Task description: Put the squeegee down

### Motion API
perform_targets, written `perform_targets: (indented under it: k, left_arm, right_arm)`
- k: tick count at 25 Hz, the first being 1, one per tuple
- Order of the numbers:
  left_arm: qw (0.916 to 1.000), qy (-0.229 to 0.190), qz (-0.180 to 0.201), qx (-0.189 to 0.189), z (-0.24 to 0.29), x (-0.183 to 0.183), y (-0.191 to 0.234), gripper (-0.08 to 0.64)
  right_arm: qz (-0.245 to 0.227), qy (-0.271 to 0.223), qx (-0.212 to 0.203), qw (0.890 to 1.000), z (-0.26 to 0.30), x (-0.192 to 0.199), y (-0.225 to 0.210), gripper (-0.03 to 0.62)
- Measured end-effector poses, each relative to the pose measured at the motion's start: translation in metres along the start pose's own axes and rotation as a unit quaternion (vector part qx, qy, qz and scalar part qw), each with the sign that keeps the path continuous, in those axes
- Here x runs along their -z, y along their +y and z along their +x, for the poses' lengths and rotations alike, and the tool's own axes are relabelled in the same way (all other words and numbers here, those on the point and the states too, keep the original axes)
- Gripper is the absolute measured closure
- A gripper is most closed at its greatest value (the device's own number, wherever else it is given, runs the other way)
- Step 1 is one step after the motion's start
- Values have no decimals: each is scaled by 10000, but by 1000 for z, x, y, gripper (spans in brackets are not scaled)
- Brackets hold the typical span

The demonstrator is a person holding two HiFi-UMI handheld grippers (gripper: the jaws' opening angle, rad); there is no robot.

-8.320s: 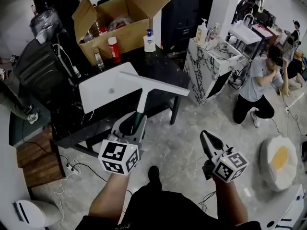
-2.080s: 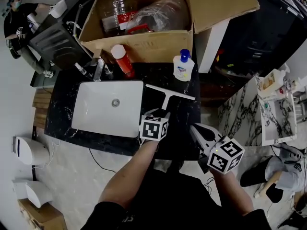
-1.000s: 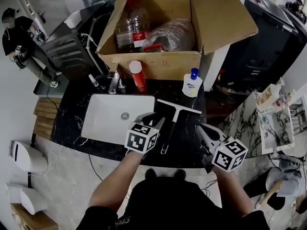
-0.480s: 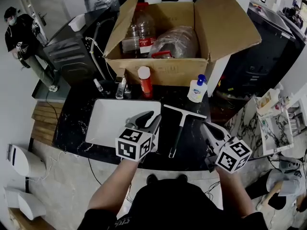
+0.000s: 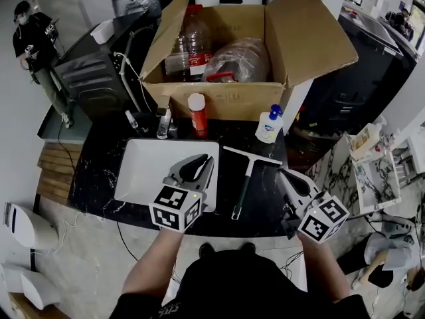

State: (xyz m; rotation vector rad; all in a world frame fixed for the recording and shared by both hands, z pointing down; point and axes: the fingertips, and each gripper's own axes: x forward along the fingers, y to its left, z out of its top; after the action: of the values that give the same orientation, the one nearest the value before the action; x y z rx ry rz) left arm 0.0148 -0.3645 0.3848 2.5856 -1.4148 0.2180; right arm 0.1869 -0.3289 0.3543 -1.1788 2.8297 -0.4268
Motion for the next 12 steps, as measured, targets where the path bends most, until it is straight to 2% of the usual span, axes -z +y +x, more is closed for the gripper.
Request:
perform_targets:
  k: [2, 4, 6, 9, 12]
  left_arm:
    - [9996, 15, -103, 243, 0, 1, -7, 488]
    - [9992, 27, -129, 371, -1, 1, -12, 499]
    - [9995, 45, -63, 308, -3, 1, -12, 552]
    - [9999, 0, 39, 138, -5, -1, -10, 552]
    - [9997, -187, -117, 50, -7, -5, -7, 552]
  right_arm:
    - [-113, -68, -59, 9999, -1, -4, 4, 588]
    - [-246, -72, -74, 9996, -1, -5, 6, 588]
    - [-324, -84, -100, 9994, -3, -6, 7, 588]
    - [-480, -87, -132, 9987, -3, -7, 10, 589]
    - [-500, -93, -148, 9986, -2, -7, 12, 589]
